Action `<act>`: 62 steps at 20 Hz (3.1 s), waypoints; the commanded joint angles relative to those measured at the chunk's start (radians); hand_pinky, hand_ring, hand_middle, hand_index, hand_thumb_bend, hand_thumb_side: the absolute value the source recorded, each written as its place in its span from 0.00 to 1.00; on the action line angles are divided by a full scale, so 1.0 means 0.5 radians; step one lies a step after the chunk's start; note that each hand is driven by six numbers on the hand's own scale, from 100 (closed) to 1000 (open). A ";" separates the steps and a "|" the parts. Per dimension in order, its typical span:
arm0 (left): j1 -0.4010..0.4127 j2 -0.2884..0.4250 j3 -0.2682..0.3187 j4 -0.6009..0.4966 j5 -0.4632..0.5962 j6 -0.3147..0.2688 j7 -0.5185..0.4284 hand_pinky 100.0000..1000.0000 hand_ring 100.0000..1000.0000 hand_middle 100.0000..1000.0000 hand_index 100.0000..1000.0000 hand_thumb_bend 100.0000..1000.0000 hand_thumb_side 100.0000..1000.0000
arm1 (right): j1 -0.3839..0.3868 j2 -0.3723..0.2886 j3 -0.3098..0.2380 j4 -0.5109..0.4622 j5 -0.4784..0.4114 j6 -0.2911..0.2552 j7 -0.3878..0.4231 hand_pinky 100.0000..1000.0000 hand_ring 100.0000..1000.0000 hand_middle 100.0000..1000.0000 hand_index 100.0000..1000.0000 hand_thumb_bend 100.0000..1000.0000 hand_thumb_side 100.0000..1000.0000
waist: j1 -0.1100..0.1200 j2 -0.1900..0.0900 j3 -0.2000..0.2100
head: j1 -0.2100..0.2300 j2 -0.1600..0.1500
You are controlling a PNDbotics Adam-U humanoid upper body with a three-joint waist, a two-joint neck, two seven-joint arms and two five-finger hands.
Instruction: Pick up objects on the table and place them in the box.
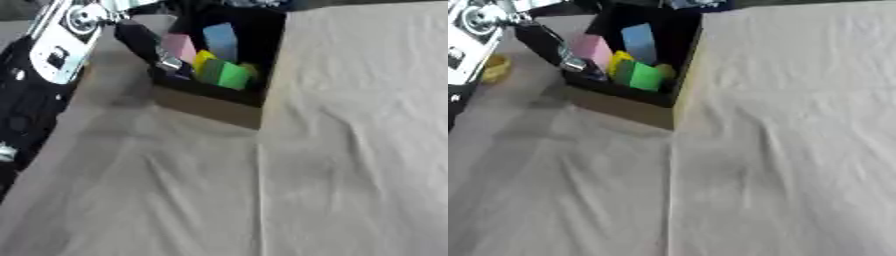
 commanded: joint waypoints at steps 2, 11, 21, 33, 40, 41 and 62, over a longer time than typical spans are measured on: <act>0.022 0.204 0.100 -0.161 0.118 0.094 0.132 0.80 0.78 0.77 0.87 0.49 0.36 | 0.010 -0.042 -0.026 -0.031 0.009 -0.003 -0.012 0.84 0.82 0.64 0.71 0.00 0.59 | -0.005 -0.059 0.019 | -0.026 0.017; 0.333 0.653 0.295 -0.272 0.226 0.281 0.294 0.80 0.79 0.77 0.87 0.49 0.26 | 0.049 -0.067 -0.051 -0.031 0.035 -0.018 -0.052 0.84 0.82 0.64 0.71 0.00 0.59 | -0.001 -0.078 0.065 | -0.071 0.048; 0.503 0.744 0.357 -0.193 0.251 0.279 0.170 0.80 0.80 0.79 0.87 0.65 0.12 | 0.054 -0.062 -0.058 -0.031 0.037 -0.034 -0.064 0.84 0.82 0.64 0.71 0.00 0.59 | -0.034 -0.083 0.066 | -0.022 0.020; 0.540 0.725 0.347 -0.062 0.177 0.273 0.028 0.81 0.81 0.80 0.87 0.66 0.00 | 0.039 -0.069 -0.069 -0.031 0.038 -0.054 -0.089 0.84 0.82 0.63 0.71 0.00 0.58 | -0.064 -0.059 0.051 | 0.000 -0.033; 0.521 0.708 0.383 0.082 -0.041 0.337 0.066 0.80 0.81 0.81 0.88 0.61 0.00 | 0.036 -0.060 -0.060 -0.031 0.056 -0.049 -0.087 0.84 0.82 0.63 0.71 0.00 0.57 | -0.064 -0.023 0.038 | 0.039 -0.048; 0.518 0.703 0.390 0.108 -0.069 0.346 0.086 0.80 0.81 0.80 0.88 0.59 0.00 | 0.036 -0.057 -0.058 -0.031 0.059 -0.048 -0.086 0.84 0.82 0.63 0.71 0.00 0.58 | -0.063 -0.017 0.036 | 0.046 -0.050; 0.464 0.612 0.443 0.468 -0.384 0.489 0.263 0.76 0.80 0.79 0.86 0.46 0.00 | 0.009 -0.009 -0.027 -0.031 0.104 -0.015 -0.079 0.85 0.82 0.62 0.71 0.00 0.59 | -0.025 0.103 -0.035 | 0.125 -0.109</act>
